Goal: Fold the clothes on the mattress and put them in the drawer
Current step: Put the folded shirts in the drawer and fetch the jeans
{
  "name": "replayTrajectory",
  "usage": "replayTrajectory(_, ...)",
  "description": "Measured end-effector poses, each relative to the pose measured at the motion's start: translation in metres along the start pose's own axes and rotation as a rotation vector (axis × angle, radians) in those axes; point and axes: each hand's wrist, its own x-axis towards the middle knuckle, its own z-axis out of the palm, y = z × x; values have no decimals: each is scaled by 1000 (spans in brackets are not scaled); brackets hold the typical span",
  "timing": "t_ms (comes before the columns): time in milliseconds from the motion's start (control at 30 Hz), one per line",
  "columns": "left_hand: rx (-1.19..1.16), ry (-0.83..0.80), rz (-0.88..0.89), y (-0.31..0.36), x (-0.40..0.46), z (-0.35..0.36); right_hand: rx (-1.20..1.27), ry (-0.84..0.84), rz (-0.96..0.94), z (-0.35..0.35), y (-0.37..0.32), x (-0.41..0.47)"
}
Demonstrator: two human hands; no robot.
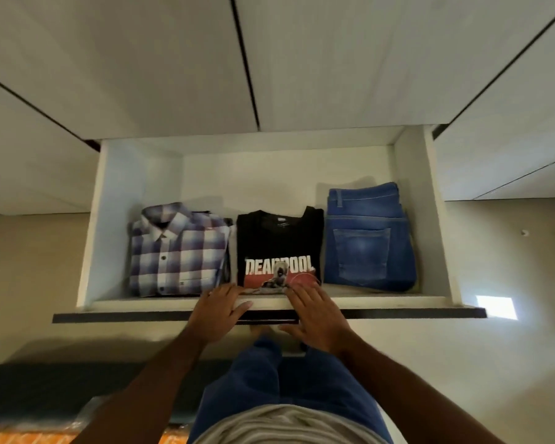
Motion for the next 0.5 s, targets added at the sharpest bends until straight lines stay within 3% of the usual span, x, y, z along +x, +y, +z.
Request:
replayTrajectory(167,199,-140,189,-21,8,0,-82,-85,-90,-7,-5,25)
replayTrajectory(500,306,-13,376,-43,42,3,-190,43,-114,-8,7,49)
